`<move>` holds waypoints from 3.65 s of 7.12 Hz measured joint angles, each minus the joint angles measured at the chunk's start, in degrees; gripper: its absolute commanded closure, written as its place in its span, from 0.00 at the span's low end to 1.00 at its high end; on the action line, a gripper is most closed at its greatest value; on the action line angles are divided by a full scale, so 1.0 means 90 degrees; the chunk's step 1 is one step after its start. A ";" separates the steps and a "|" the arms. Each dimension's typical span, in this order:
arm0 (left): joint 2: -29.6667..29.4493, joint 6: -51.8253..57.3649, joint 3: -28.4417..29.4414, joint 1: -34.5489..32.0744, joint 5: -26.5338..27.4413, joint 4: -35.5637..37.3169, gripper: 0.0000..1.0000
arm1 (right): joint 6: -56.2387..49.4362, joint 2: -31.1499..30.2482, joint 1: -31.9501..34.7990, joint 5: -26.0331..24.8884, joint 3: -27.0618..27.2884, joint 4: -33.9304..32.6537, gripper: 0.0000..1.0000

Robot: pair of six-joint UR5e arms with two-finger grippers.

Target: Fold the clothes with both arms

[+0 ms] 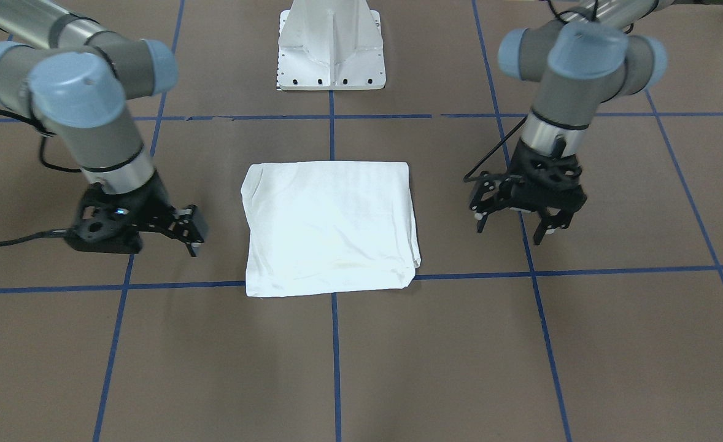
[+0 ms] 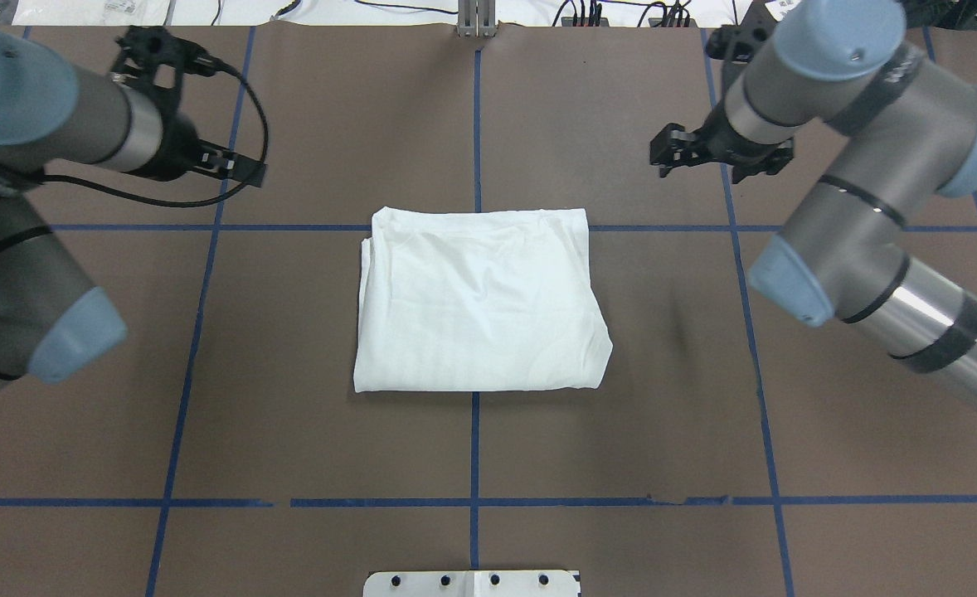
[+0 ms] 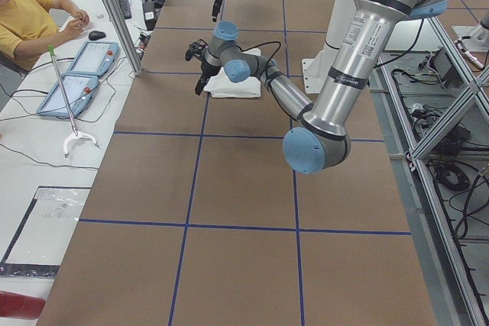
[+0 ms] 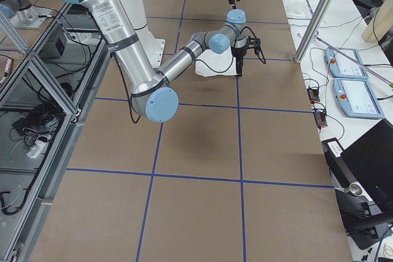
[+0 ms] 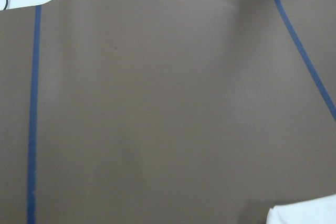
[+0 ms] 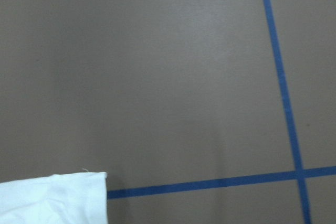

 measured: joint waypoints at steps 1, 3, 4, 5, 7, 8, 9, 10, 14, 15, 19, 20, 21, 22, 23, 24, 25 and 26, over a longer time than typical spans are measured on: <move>0.0794 0.1120 -0.0606 -0.0581 -0.0522 0.0161 0.00 | -0.1061 -0.0537 0.0543 0.0373 0.0523 -0.0508 0.00; 0.2079 0.3620 -0.0902 -0.2149 -0.1513 0.0219 0.00 | -0.3601 -0.1729 0.1853 0.1027 0.1111 -0.1216 0.00; 0.2609 0.4665 -0.0783 -0.2943 -0.1860 0.0184 0.00 | -0.4912 -0.2386 0.2556 0.1288 0.1175 -0.1316 0.00; 0.3009 0.5337 -0.0667 -0.3593 -0.2030 0.0161 0.00 | -0.5997 -0.3023 0.3185 0.1451 0.1186 -0.1350 0.00; 0.3413 0.5836 -0.0317 -0.4543 -0.2083 0.0165 0.00 | -0.6995 -0.4174 0.4072 0.1658 0.1167 -0.1293 0.00; 0.3491 0.5907 0.0012 -0.4795 -0.2111 0.0174 0.00 | -0.7090 -0.4485 0.4291 0.1691 0.1109 -0.1273 0.00; 0.3527 0.5910 0.0224 -0.4948 -0.2149 0.0262 0.00 | -0.7096 -0.4628 0.4386 0.1717 0.1076 -0.1256 0.00; 0.3508 0.5756 0.0317 -0.5016 -0.2222 0.0601 0.00 | -0.7095 -0.4687 0.4421 0.1731 0.1046 -0.1237 0.00; 0.3575 0.5219 0.0408 -0.5027 -0.2935 0.1704 0.00 | -0.7100 -0.4717 0.4437 0.1770 0.0943 -0.1223 0.00; 0.3571 0.5218 0.0404 -0.4945 -0.2934 0.1730 0.00 | -0.7100 -0.4717 0.4438 0.1775 0.0932 -0.1223 0.00; 0.3565 0.5264 0.0353 -0.4495 -0.2907 0.1751 0.00 | -0.7100 -0.4717 0.4438 0.1828 0.0870 -0.1197 0.00; 0.3570 0.5266 0.0353 -0.4485 -0.2909 0.1754 0.00 | -0.7100 -0.4717 0.4438 0.1836 0.0859 -0.1189 0.00; 0.3565 0.5267 0.0348 -0.4483 -0.2913 0.1736 0.00 | -0.7100 -0.4717 0.4438 0.1842 0.0846 -0.1184 0.00; 0.3536 0.5270 0.0345 -0.4481 -0.2915 0.1718 0.00 | -0.7100 -0.4717 0.4438 0.1847 0.0835 -0.1179 0.00; 0.3505 0.5274 0.0325 -0.4481 -0.2916 0.1692 0.00 | -0.7100 -0.4717 0.4438 0.1850 0.0824 -0.1176 0.00; 0.3497 0.5274 0.0284 -0.4481 -0.2916 0.1664 0.00 | -0.7100 -0.4717 0.4438 0.1851 0.0817 -0.1177 0.00; 0.3497 0.5271 0.0249 -0.4481 -0.2914 0.1654 0.00 | -0.7100 -0.4717 0.4438 0.1852 0.0814 -0.1179 0.00; 0.3501 0.5269 0.0228 -0.4481 -0.2910 0.1651 0.00 | -0.7102 -0.4717 0.4438 0.1852 0.0809 -0.1177 0.00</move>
